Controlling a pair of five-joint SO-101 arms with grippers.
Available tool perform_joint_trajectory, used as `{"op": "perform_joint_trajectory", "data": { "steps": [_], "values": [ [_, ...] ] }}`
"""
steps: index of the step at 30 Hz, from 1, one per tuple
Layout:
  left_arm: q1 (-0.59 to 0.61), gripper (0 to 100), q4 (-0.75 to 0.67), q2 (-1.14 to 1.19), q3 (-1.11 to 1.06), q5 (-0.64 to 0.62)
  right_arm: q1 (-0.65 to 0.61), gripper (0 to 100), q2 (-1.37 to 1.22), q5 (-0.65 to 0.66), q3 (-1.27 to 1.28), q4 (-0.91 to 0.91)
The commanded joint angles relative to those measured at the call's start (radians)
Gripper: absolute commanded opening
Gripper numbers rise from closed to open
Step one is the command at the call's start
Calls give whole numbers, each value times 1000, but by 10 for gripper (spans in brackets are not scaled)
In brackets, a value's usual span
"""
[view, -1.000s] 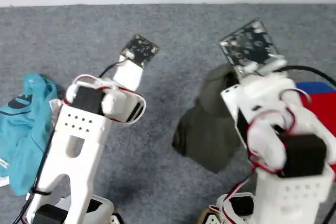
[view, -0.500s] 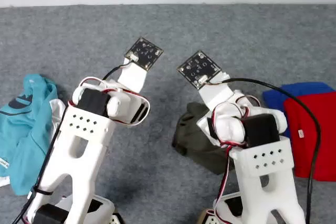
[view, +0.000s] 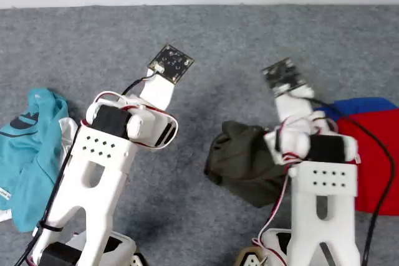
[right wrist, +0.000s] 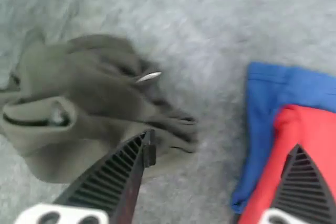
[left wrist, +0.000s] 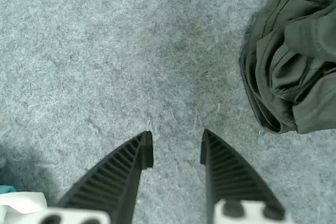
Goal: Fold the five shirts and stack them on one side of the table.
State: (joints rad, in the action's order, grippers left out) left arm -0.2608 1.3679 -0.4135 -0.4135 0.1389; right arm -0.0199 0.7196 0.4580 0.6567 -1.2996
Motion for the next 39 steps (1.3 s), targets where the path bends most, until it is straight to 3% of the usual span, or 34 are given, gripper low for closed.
{"op": "perform_joint_trajectory", "data": {
  "steps": [1, 13, 18, 24, 27, 32, 34, 39],
  "values": [
    [-8, 155, -11, -18, 2, -8, -82, 373, 7, 5, 26, 35],
    [-8, 155, -8, -18, 2, -8, -179, 372, 7, 9, -350, -226],
    [-8, 154, -8, -18, 2, -8, -315, 371, 7, 9, -347, -303],
    [-8, 154, -8, -18, 2, -8, -332, 370, 5, 20, -180, -186],
    [-8, 154, -8, -18, 2, -8, -334, 291, 4, 87, -51, -53],
    [-8, 154, -8, -18, 2, -8, -329, 2, 7, 103, 20, 51],
    [-8, 154, -8, -18, 1, -8, -329, 39, 16, 103, -3, 51],
    [-8, 154, -6, -18, 1, -8, -329, 9, 16, 84, -215, 44]
  ]
}}
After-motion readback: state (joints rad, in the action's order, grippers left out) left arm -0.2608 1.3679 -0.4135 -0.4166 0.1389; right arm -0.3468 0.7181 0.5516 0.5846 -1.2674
